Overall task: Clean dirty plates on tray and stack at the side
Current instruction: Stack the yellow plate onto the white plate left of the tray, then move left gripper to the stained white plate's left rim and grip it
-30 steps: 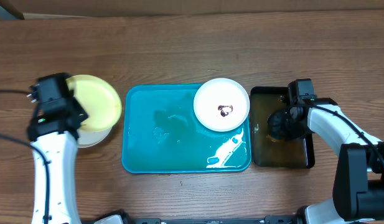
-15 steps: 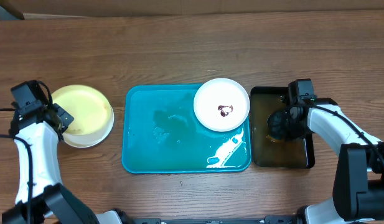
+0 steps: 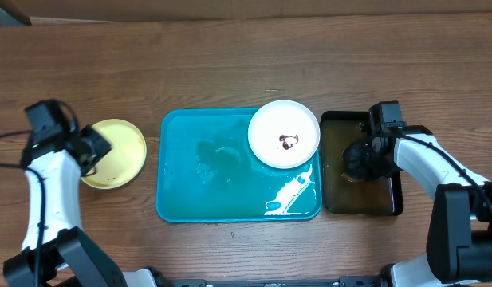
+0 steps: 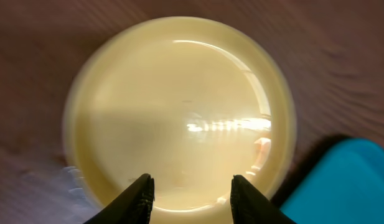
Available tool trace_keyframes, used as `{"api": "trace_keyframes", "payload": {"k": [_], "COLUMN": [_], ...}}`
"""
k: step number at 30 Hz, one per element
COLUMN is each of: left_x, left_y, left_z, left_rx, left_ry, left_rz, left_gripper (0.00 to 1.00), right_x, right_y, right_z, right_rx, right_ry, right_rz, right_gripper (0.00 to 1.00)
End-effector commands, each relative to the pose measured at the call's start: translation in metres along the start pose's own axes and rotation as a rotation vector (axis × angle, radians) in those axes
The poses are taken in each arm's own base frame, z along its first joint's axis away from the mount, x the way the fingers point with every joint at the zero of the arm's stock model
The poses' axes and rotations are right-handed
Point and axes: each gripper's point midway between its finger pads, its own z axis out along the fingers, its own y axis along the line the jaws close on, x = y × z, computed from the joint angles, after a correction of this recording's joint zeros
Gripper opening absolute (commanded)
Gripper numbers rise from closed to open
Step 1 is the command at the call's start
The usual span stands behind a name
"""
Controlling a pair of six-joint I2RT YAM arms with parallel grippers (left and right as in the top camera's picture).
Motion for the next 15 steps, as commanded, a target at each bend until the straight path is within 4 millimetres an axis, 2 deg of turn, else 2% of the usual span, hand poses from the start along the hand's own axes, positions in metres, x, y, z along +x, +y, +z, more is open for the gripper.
{"api": "trace_keyframes", "payload": {"k": [1,2,4,5,7,10,15], "left_x": [0.027,0.037,0.056,0.066,0.091,0.113,0.145], "left_y": [-0.091,-0.113,-0.147,-0.161,-0.193,-0.221,-0.254], "left_z": [-0.011,-0.015,-0.021,-0.024,-0.03,-0.033,-0.027], "left_rx": [0.324,0.389,0.473,0.496,0.542,0.542,0.561], "left_ry": [0.064,0.073,0.076,0.074,0.055,0.017,-0.003], "left_rz": [0.249,0.328,0.463,0.525,0.686,0.796,0.901], "left_gripper": [0.45,0.48,0.55,0.62,0.67,0.72,0.73], "right_x": [0.014,0.014,0.014,0.015,0.016,0.016,0.017], "right_y": [-0.003,-0.003,-0.003,-0.003,-0.004,-0.004,-0.004], "right_z": [0.006,0.006,0.006,0.006,0.006,0.006,0.006], "right_rx": [0.012,0.012,0.013,0.013,0.014,0.015,0.015], "right_ry": [0.042,0.042,0.043,0.044,0.048,0.051,0.053], "right_rz": [0.001,0.001,0.001,0.001,0.001,0.002,0.002], "right_gripper": [0.04,0.04,0.04,0.04,0.04,0.04,0.04]}}
